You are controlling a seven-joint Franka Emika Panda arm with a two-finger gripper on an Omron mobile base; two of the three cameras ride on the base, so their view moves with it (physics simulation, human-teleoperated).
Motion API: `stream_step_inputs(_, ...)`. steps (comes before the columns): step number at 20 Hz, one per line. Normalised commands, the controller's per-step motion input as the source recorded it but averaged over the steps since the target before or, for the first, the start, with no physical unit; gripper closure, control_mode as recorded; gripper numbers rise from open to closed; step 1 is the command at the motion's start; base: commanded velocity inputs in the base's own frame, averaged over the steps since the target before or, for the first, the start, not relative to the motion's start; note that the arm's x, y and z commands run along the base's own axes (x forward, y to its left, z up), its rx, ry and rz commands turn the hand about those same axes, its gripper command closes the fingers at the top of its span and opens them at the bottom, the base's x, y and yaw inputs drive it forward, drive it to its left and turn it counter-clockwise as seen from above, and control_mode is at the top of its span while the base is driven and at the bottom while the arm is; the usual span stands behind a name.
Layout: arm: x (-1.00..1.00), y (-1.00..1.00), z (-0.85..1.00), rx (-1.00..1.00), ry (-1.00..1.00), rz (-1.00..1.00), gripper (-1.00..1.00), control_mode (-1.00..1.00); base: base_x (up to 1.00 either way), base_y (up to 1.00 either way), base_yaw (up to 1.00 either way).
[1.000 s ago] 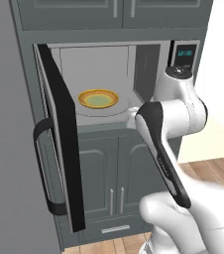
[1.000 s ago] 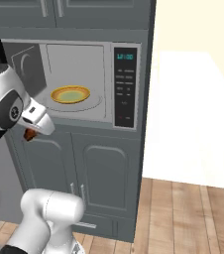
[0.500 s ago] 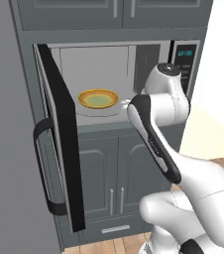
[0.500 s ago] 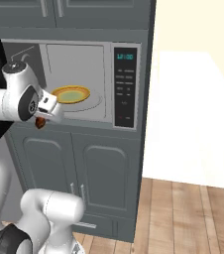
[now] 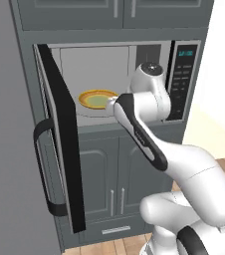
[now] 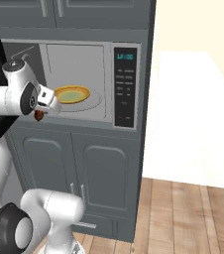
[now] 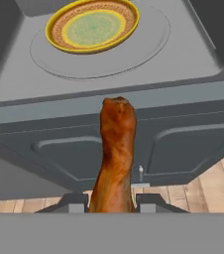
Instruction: Pick the chicken drumstick from the counter and place it in the microwave. Then turn on the microwave.
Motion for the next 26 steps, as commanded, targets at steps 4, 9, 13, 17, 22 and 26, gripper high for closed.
stream_step_inputs(4,0.41,0.13,0.0,-0.01,-0.04,0.01,1.0,-1.0,0.0,0.0,0.0)
stream_step_inputs(9,0.4,0.04,0.0,-0.01,-0.04,0.0,1.0,-1.0,0.0,0.0,0.0)
stream_step_inputs(13,0.38,0.07,0.0,-0.01,-0.06,0.01,1.0,-1.0,0.0,0.0,0.0)
stream_step_inputs(17,0.22,0.01,0.03,-0.03,-0.13,0.02,1.0,-1.0,0.0,0.0,0.0)
stream_step_inputs(22,0.22,0.0,0.12,-0.03,-0.12,0.02,1.0,-1.0,0.0,0.0,0.0)
stream_step_inputs(26,0.32,0.0,0.01,-0.01,-0.03,0.0,1.0,-1.0,0.0,0.0,0.0)
